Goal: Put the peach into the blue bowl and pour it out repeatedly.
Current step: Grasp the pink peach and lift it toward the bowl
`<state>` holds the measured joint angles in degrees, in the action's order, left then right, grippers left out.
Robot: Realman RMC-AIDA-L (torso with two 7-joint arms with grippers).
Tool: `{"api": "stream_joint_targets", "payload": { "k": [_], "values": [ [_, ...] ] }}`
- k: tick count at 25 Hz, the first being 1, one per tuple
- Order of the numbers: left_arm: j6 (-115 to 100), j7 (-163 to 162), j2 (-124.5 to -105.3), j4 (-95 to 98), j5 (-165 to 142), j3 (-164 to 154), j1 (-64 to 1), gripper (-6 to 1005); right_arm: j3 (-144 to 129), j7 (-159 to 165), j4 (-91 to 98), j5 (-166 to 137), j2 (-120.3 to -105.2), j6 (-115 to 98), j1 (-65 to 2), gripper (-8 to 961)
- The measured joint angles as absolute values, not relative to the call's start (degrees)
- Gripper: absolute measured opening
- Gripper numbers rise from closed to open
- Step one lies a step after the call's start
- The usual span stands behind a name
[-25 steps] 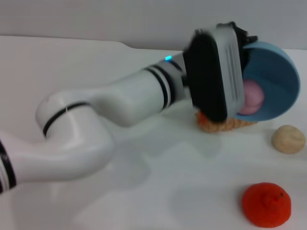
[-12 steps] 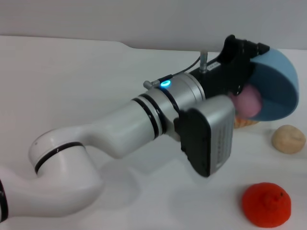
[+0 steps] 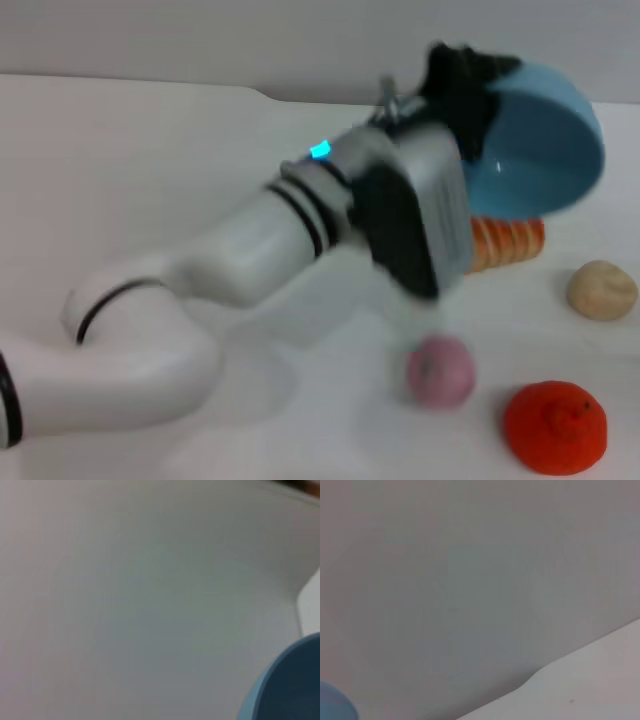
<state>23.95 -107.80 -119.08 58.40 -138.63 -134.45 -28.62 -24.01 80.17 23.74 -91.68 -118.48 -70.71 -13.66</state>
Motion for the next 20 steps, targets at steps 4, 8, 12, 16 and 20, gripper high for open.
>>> {"api": "stream_joint_targets", "payload": {
  "k": [4,8,12,16,20],
  "values": [
    [17.45,-107.93,-119.07,59.41,-124.44,-130.26,-30.75,-1,-25.68,81.51,24.04,-93.26,-118.25,-71.47,-14.33,526],
    [4.00,-109.37,-118.86,57.26,-106.93,-121.23,-34.69,-1,-28.60,86.76,25.70,-98.87,-117.55,-73.28,-16.06,523],
    [-10.41,-115.91,-118.46,49.37,-97.95,-109.55,-39.95,-1,-31.96,95.56,28.80,-108.21,-116.86,-76.38,-19.64,520],
    [-23.34,-120.74,-118.18,38.03,-98.74,-100.27,-46.13,-2,-37.64,106.28,30.98,-117.30,-116.59,-79.62,-25.92,517],
    [-25.45,-121.79,-118.28,35.01,-100.09,-97.70,-47.21,-2,-42.24,112.94,30.92,-125.08,-117.35,-79.36,-33.11,514]
  ]
}}
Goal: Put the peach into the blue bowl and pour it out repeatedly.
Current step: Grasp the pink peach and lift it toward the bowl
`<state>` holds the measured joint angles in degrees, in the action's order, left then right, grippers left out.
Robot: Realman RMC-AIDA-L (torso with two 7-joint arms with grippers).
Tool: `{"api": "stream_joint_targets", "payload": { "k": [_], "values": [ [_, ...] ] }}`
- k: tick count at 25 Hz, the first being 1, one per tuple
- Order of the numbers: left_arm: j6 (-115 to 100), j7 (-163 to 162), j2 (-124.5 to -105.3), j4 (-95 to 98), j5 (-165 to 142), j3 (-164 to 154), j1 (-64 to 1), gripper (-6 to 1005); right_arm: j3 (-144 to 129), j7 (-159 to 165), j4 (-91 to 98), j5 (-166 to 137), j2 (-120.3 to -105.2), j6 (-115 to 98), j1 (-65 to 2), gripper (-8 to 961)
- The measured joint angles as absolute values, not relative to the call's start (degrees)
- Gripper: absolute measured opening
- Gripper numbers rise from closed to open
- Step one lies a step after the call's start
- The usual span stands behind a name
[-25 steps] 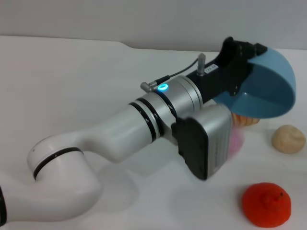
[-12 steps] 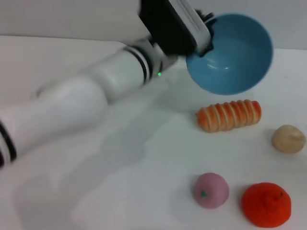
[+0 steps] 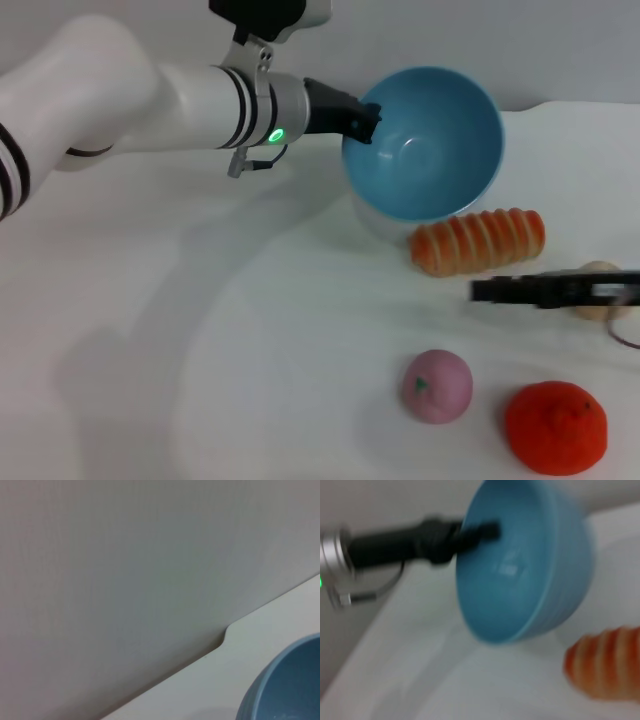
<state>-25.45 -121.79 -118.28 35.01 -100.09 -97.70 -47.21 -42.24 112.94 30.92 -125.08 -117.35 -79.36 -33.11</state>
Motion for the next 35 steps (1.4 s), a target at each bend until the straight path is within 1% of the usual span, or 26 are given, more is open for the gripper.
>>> {"api": "stream_joint_targets", "payload": {
  "k": [2,3,4,7,15,23,28,35],
  "values": [
    [-25.34,-121.91,-118.32,35.15,-100.12,-97.73,-46.66,-2,-43.82,114.11,30.20,-128.67,-118.27,-78.27,-36.14,512],
    [-25.34,-121.98,-118.33,35.16,-100.09,-97.73,-46.43,-2,-44.66,114.76,29.43,-129.55,-118.50,-77.54,-37.25,512],
    [-25.33,-122.08,-118.33,35.14,-100.07,-97.69,-46.18,-2,-45.80,115.76,28.28,-130.25,-118.66,-76.71,-38.49,511],
    [-25.20,-122.63,-118.36,35.12,-100.02,-97.65,-45.46,-2,-50.14,119.42,24.60,-130.68,-118.54,-74.81,-41.29,509],
    [-24.88,-122.78,-118.40,35.06,-99.93,-98.41,-45.16,-2,-60.57,125.13,23.74,-130.81,-118.73,-74.23,-42.05,503],
    [-24.43,-122.78,-118.58,35.05,-99.88,-98.45,-45.30,-2,-60.15,124.99,25.54,-129.83,-118.71,-74.42,-41.11,497],
    [-24.52,-122.86,-118.58,35.01,-99.49,-98.47,-44.74,-2,-60.75,124.88,26.31,-129.73,-118.69,-74.58,-40.77,261],
    [-24.35,-123.55,-118.56,34.94,-99.48,-98.47,-44.43,-2,-60.32,118.66,29.74,-122.94,-118.38,-80.03,-39.33,161]
  ]
}}
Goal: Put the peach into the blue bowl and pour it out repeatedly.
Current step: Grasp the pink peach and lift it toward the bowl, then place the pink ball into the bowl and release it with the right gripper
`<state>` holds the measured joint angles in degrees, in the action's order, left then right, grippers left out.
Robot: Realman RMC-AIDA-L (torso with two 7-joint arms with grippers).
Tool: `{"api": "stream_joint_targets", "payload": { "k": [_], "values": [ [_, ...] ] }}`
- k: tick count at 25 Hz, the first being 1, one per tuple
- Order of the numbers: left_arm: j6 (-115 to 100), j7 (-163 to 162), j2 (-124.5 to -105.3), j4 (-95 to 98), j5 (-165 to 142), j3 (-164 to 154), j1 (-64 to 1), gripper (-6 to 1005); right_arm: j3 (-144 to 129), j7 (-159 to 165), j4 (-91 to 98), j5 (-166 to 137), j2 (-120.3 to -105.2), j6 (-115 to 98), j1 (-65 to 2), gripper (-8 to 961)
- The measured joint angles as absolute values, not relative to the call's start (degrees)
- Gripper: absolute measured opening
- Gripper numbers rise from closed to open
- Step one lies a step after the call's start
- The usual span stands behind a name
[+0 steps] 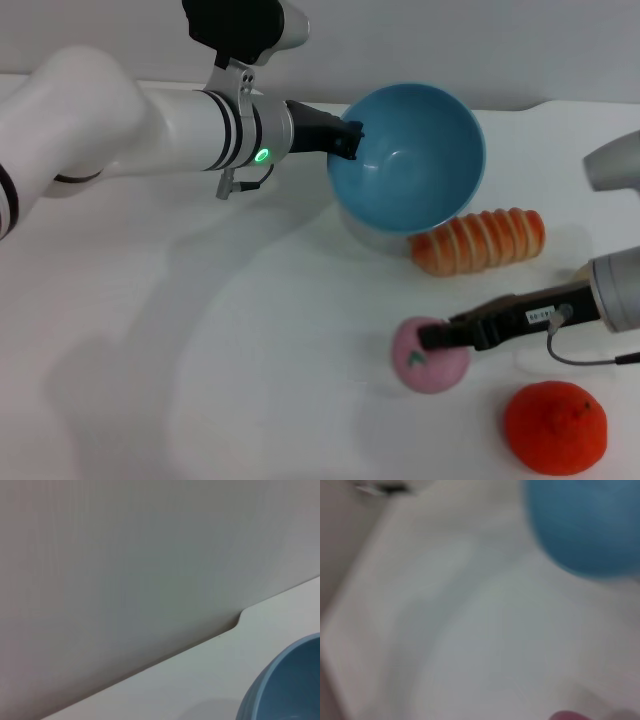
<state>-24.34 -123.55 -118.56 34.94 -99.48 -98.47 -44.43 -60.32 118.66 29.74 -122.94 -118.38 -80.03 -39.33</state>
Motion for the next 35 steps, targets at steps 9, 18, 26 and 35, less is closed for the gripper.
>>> {"api": "stream_joint_targets", "payload": {
  "k": [9,18,26,35],
  "values": [
    [-26.17,-124.62,-118.27,41.21,-99.53,-99.15,-41.69,-1,-58.39,107.58,49.63,-106.45,-118.08,-93.25,-32.51,62],
    [-41.45,-151.19,-117.91,46.26,-129.17,-96.42,-44.01,-1,-53.23,107.93,57.91,-103.95,-118.03,-94.70,-31.61,47],
    [-47.34,-156.84,-118.26,49.03,-136.84,-96.93,-44.13,-1,-53.10,108.06,52.92,-109.68,-118.21,-86.18,-32.14,49],
    [-48.32,-156.94,-118.45,49.53,-135.35,-96.93,-44.06,-2,-53.70,106.72,47.88,-110.13,-118.26,-79.85,-33.62,101]
  ]
}}
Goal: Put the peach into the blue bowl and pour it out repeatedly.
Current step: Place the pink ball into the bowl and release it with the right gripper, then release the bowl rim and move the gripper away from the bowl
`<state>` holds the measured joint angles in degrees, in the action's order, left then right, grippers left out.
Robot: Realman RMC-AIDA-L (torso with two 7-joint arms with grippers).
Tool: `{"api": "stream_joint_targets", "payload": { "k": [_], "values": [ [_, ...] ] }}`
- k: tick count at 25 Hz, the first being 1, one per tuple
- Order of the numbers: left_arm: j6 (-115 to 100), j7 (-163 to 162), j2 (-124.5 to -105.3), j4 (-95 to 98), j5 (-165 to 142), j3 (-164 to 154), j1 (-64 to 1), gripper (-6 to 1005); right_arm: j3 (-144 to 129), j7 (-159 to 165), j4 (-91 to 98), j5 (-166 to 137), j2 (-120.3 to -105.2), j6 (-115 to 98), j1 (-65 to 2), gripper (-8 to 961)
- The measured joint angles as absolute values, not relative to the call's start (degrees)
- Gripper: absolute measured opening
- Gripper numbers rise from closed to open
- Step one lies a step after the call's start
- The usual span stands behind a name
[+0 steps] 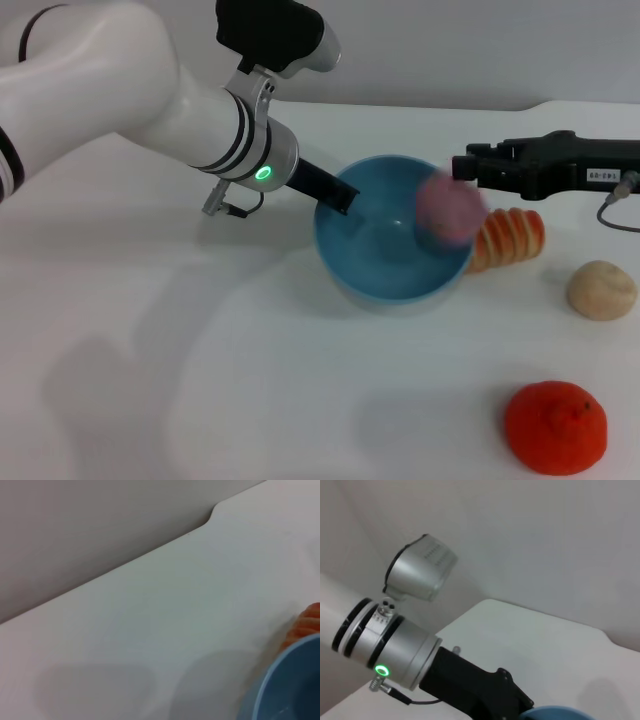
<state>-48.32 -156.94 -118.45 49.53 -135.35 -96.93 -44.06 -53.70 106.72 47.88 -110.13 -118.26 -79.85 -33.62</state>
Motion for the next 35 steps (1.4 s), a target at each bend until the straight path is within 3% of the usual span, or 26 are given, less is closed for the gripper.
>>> {"api": "stream_joint_targets", "payload": {
  "k": [10,20,35],
  "values": [
    [-51.42,-156.92,-118.29,49.63,-134.12,-96.87,-43.42,-2,-52.93,104.86,46.10,-107.99,-118.25,-77.04,-32.71,506],
    [-60.29,-156.95,-118.34,49.46,-129.58,-96.46,-43.67,-1,-52.34,104.43,45.51,-107.40,-118.19,-75.08,-29.56,507],
    [-52.33,-156.86,-118.56,46.96,-126.81,-104.16,-43.34,8,-52.20,103.51,44.15,-107.59,-118.22,-71.90,-29.05,507]
  ]
}}
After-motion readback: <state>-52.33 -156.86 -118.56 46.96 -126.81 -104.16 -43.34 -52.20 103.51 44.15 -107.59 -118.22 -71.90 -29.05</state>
